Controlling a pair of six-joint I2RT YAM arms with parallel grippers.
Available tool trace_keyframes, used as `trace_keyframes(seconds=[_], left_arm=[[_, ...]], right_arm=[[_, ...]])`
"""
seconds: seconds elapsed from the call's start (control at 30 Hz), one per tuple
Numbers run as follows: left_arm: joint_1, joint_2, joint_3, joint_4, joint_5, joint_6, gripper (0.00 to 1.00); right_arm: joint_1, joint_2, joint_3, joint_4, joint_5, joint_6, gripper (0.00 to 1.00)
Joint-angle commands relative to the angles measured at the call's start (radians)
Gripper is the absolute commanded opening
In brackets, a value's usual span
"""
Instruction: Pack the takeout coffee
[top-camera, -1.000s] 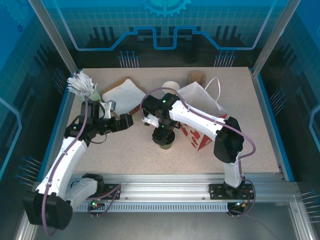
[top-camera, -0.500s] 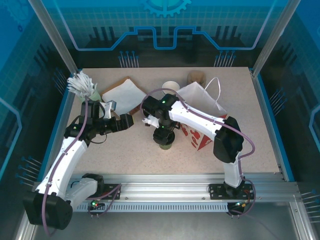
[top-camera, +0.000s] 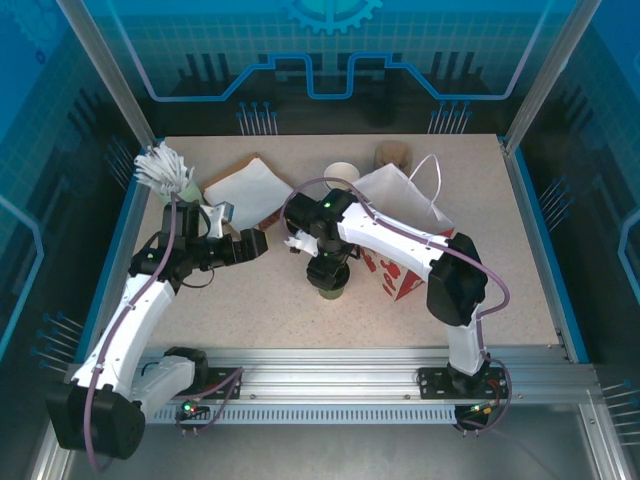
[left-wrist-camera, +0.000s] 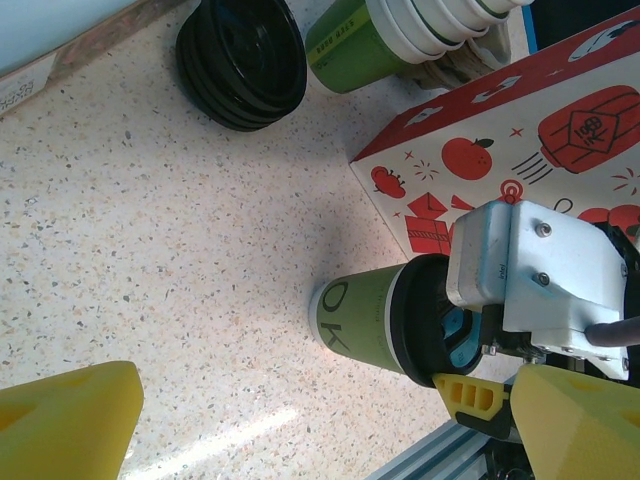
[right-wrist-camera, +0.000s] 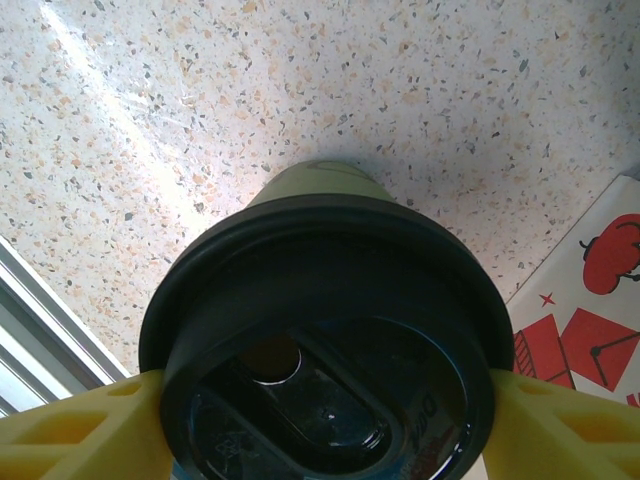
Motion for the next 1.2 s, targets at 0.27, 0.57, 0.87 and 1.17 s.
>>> trace_keyframes(seconds=[0.27,0.57,0.87,1.17], left_arm=[[0.010,-0.022,-0.013,0.018,0.021,-0.001,0.95],[0.011,-0.062,0.034,-0.057,-0.165,-0.010,0.94],[0.010,-0.097,0.139,-0.115,-0.339,0.021,0.94],[0.010,-0.103,0.257,-0.088,-0.358,-0.002,0.93]], right_arm=[[-0.006,-0.030,-0.005,-0.005,-0.005,0.009,0.59],[0.068,-0.044,0.160,-0.043,-0.116,0.000,0.49],[0.123,-0.025,0.438,-0.105,-0.196,-0.015,0.46],[0.080,-0.055,0.725,-0.237,-0.091,0.015,0.45]])
